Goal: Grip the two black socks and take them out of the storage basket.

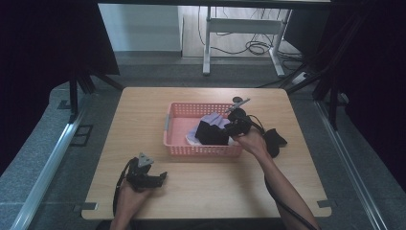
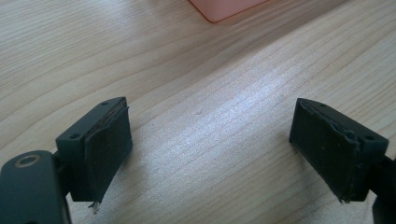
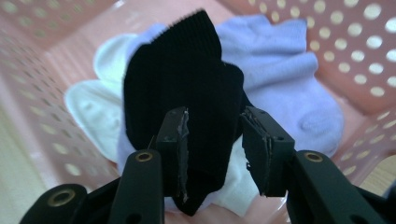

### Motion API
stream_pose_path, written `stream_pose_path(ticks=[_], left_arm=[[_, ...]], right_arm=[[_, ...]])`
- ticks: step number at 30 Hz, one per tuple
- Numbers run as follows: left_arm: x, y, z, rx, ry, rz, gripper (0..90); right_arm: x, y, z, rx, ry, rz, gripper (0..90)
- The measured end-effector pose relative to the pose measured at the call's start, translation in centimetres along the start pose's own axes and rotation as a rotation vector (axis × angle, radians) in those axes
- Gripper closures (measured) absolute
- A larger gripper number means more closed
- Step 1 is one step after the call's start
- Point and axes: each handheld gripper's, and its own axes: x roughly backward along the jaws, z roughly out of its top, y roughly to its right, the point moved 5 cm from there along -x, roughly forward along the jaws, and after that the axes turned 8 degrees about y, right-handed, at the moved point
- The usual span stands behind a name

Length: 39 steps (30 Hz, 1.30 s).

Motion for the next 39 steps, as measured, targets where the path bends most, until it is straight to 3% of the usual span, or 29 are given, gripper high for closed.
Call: stream_pose_path(ticks=[7, 9, 12, 16, 26, 32, 39], left_arm=[[0.0, 0.0, 0.0, 0.000, 0.000, 0.000, 12.8], [0.0, 0.0, 0.0, 0.000, 0.000, 0.000, 12.8], [0.0, 0.0, 0.0, 0.000, 0.000, 0.000, 12.8], [0.0, 0.0, 0.0, 0.000, 0.000, 0.000, 12.8], [0.0, 0.0, 0.0, 0.000, 0.000, 0.000, 12.8], [0.0, 0.0, 0.0, 0.001, 0.000, 0.000, 12.8], [0.0, 0.0, 0.0, 0.001, 0.000, 0.000, 12.7]], right_arm=[[-0.9, 0.2, -0.7, -0.015, -0.057, -0.013, 61.4], [-1.0, 0.1, -0.9, -0.019, -0.071, -0.005, 66.6], [-1.0, -0.1, -0.9, -0.011, -0.084, 0.000, 81.9], [-0.7, -0.2, -0.6, -0.013, -0.081, 0.017, 86.3], [2.6, -0.7, 1.9, 0.011, 0.038, 0.018, 86.7], [4.6, -0.8, 3.3, 0.016, 0.085, 0.032, 86.7], [6.6, -0.6, 4.7, 0.034, 0.110, 0.007, 86.7]])
